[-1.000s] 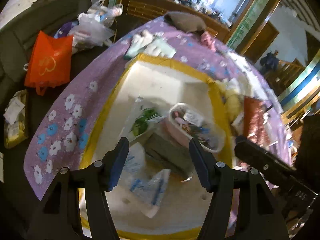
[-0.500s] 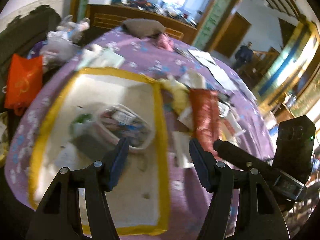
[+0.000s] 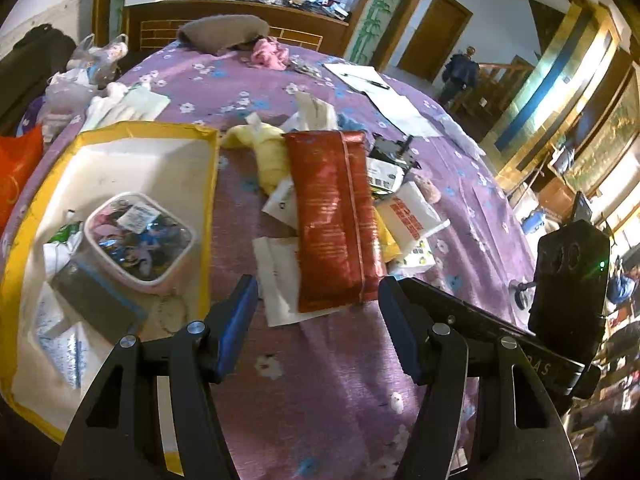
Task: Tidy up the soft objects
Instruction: 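Grasp the red foil bag with the left gripper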
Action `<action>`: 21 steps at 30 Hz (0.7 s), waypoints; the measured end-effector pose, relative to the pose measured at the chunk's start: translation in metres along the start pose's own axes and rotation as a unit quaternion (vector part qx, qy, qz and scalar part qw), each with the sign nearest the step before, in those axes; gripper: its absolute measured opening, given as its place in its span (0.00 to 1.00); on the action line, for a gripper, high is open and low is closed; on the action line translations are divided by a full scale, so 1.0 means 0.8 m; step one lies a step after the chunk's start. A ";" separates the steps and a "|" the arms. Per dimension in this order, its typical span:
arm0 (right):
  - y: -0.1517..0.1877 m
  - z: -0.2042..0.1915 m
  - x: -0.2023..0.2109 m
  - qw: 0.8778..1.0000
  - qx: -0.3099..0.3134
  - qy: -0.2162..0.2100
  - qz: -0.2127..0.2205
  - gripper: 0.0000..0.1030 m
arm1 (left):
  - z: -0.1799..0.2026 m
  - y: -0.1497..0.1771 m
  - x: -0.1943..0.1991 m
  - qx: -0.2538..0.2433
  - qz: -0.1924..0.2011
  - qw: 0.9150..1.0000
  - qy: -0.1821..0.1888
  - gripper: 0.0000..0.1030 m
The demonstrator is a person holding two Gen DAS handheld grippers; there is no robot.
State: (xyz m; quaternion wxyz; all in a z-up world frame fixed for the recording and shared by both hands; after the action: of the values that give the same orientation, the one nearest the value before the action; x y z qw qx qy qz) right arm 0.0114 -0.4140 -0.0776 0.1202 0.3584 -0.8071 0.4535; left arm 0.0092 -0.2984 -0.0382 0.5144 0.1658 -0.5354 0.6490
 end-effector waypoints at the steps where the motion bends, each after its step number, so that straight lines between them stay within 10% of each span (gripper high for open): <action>1: 0.001 0.006 0.002 1.000 -0.003 0.004 0.000 0.59 | 0.003 0.002 -0.003 -0.002 -0.001 1.000 0.000 0.61; 21: 0.021 0.049 0.018 0.999 -0.029 0.040 -0.015 0.59 | 0.007 0.016 -0.031 0.002 -0.036 0.999 -0.003 0.61</action>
State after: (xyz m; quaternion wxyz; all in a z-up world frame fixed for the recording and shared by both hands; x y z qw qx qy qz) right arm -0.0054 -0.4468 -0.1031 0.1697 0.3484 -0.8089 0.4422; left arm 0.0067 -0.3138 -0.0622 0.5354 0.1878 -0.5298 0.6304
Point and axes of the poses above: each gripper's, at about its wrist camera, not at the fingertips, and x roughly against the way its jaws point, z to its right, y to its underside, the point moved 9 cm from there along -x, roughly the way its jaws point, and after that the axes turned 9 degrees about x, right-handed, at the moved point
